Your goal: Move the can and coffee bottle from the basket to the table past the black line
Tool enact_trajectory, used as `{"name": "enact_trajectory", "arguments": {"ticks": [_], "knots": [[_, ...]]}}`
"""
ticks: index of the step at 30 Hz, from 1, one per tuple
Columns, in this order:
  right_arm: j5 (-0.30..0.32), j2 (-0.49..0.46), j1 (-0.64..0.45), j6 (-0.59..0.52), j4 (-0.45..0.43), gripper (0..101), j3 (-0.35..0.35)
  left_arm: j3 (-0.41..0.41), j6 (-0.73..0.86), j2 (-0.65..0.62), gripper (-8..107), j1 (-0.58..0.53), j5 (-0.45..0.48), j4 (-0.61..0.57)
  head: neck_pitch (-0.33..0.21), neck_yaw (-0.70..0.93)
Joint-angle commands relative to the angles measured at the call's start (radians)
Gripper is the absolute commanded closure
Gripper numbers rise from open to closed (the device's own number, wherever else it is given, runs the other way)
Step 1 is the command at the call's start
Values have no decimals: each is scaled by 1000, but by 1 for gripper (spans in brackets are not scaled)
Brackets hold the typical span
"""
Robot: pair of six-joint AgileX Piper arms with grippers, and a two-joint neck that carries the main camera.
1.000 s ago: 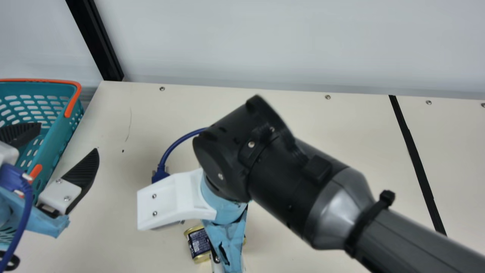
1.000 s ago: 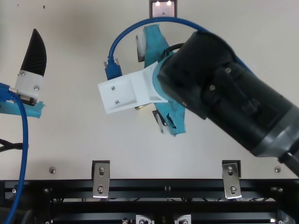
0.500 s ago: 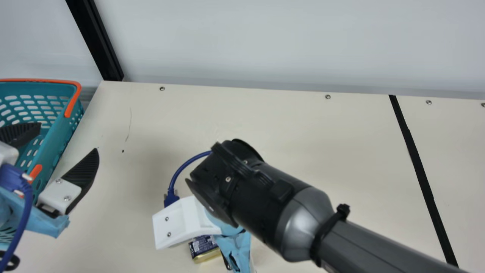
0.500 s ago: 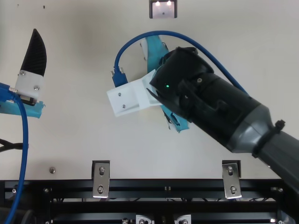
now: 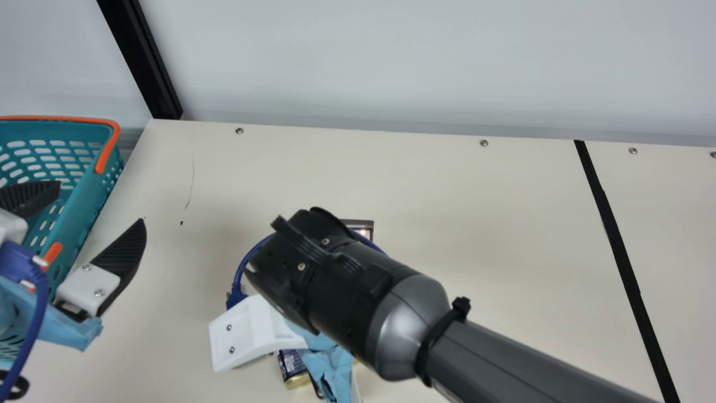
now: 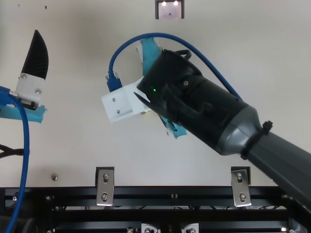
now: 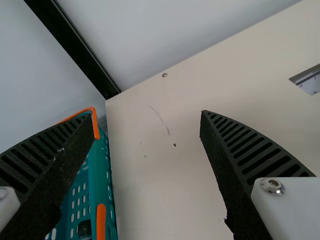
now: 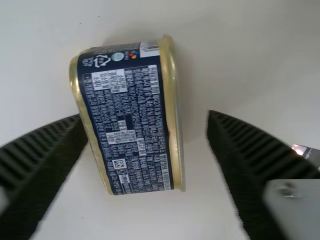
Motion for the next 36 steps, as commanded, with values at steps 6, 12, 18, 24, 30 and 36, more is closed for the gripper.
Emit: {"name": "enact_trajectory", "arguments": {"ticks": [6, 12, 18, 24, 30, 36], "knots": [[1, -14, -25, 39, 20, 101, -19, 0, 0, 0, 9, 0, 0, 0, -1, -7], [19, -62, -74, 82, 60, 101, -31, 0, 0, 0, 9, 0, 0, 0, -1, -7], [52, -112, -168, 137, 152, 101, -32, 0, 0, 0, 9, 0, 0, 0, 0, -11], [58, -166, -311, 233, 215, 101, 8, 0, 0, 0, 9, 0, 0, 0, 2, -51], [45, -230, -472, 304, 212, 101, 60, 0, 0, 0, 9, 0, 0, 0, 1, -124], [46, -281, -647, 327, 192, 101, 93, 0, 0, 0, 9, 0, 0, 0, -6, -231]]}}
